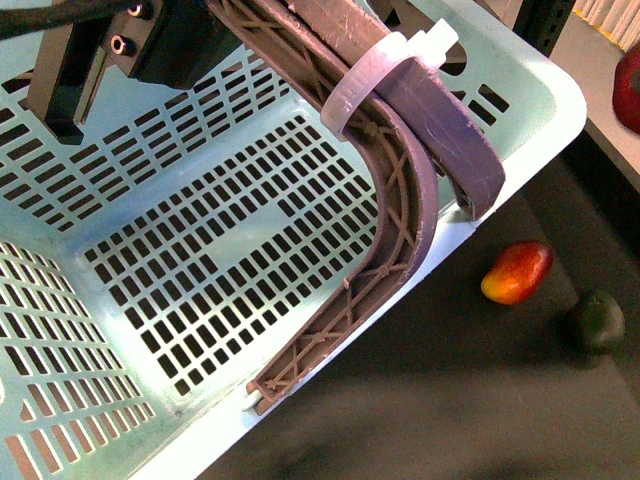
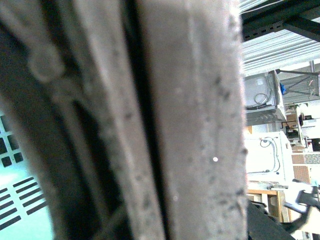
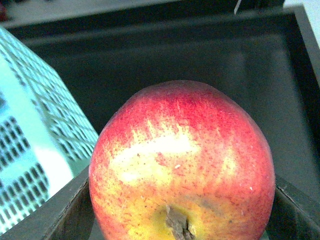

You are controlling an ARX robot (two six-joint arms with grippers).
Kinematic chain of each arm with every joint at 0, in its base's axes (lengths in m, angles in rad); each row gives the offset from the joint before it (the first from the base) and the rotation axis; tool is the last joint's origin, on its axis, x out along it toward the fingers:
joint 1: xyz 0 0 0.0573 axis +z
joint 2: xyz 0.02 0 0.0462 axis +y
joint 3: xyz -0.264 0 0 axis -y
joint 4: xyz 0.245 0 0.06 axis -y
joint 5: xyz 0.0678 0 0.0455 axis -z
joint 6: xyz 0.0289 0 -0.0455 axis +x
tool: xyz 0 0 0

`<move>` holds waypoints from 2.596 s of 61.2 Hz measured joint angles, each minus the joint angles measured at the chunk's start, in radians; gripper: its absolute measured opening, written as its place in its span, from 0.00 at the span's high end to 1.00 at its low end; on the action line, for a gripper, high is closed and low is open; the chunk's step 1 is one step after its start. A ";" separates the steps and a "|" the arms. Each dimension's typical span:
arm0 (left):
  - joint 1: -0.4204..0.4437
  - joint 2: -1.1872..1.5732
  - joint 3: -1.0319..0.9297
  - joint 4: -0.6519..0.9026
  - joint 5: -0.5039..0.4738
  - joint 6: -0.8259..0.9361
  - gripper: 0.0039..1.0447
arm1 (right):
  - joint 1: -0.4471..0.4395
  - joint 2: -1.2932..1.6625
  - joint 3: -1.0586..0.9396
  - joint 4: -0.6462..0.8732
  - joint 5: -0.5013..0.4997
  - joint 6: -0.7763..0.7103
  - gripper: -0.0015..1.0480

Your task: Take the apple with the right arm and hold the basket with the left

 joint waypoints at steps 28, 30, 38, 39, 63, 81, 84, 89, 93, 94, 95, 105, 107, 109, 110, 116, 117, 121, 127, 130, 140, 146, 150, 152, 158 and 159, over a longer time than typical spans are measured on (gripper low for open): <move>0.000 0.000 0.000 0.000 0.000 0.000 0.73 | 0.303 -0.068 0.069 0.053 0.207 0.083 0.25; 0.000 0.000 0.000 0.000 0.000 0.000 0.73 | 0.321 -0.055 0.064 0.064 0.218 0.080 0.25; 0.000 0.000 0.000 0.000 -0.001 0.000 0.73 | 0.372 0.003 0.040 0.104 0.245 0.076 0.25; 0.000 0.000 0.000 0.000 -0.001 0.000 0.73 | 0.377 0.008 0.038 0.105 0.246 0.076 0.25; 0.000 0.000 0.000 0.000 -0.003 0.005 0.73 | 0.465 0.093 -0.004 0.156 0.267 0.089 0.25; 0.000 0.000 0.000 0.000 0.003 0.005 0.73 | 0.487 0.106 -0.013 0.174 0.286 0.088 0.18; 0.000 0.000 0.000 0.000 0.002 0.004 0.73 | 0.488 0.106 -0.014 0.176 0.290 0.089 0.12; 0.000 0.000 0.000 0.000 0.002 0.004 0.73 | 0.488 0.100 -0.014 0.183 0.291 0.092 0.07; 0.000 0.000 0.000 0.000 0.003 0.007 0.73 | 0.486 0.085 -0.014 0.186 0.294 0.093 0.09; 0.000 0.000 0.000 0.000 0.003 0.008 0.73 | 0.485 0.082 -0.014 0.187 0.294 0.093 0.09; 0.000 0.000 0.000 0.000 0.005 0.006 0.73 | 0.484 0.079 -0.014 0.187 0.294 0.094 0.09; 0.000 0.001 0.000 0.000 -0.001 0.005 0.73 | 0.448 0.004 -0.014 0.181 0.348 0.097 0.08; 0.000 0.001 0.000 0.000 -0.002 0.006 0.73 | 0.433 -0.020 -0.014 0.169 0.372 0.096 0.08; 0.000 0.001 0.000 0.000 -0.004 0.005 0.73 | 0.415 -0.047 -0.014 0.154 0.398 0.093 0.08; 0.000 0.001 0.000 0.000 -0.005 0.006 0.73 | 0.409 -0.056 -0.016 0.151 0.408 0.090 0.08; 0.000 0.001 0.000 0.000 -0.009 0.005 0.73 | 0.347 -0.155 -0.049 0.137 0.474 0.061 0.08; 0.000 0.001 0.000 0.000 -0.009 0.006 0.73 | 0.339 -0.168 -0.055 0.138 0.482 0.056 0.08; 0.000 0.001 0.000 0.000 -0.009 0.006 0.73 | 0.298 -0.241 -0.102 0.161 0.541 0.018 0.08; 0.000 0.001 0.000 0.000 -0.004 0.005 0.73 | 0.265 -0.286 -0.137 0.198 0.537 -0.009 0.11; 0.000 0.001 0.000 0.000 0.003 -0.005 0.73 | 0.245 -0.303 -0.187 0.320 0.432 -0.031 0.19; 0.000 0.002 0.000 0.000 0.006 -0.007 0.73 | 0.206 -0.366 -0.322 0.446 0.326 -0.058 0.42; 0.000 0.001 0.000 0.000 -0.004 -0.002 0.73 | 0.185 -0.410 -0.379 0.453 0.308 -0.067 0.57; 0.000 0.001 0.000 0.000 -0.005 -0.002 0.73 | 0.173 -0.442 -0.412 0.455 0.296 -0.068 0.67; 0.000 0.001 0.000 0.000 -0.002 -0.003 0.73 | 0.164 -0.466 -0.437 0.456 0.288 -0.068 0.75; 0.000 0.001 0.000 0.000 0.001 -0.003 0.73 | 0.147 -0.511 -0.477 0.453 0.274 -0.070 0.90; 0.000 0.001 0.000 0.000 0.001 -0.003 0.73 | 0.144 -0.522 -0.484 0.451 0.269 -0.070 0.94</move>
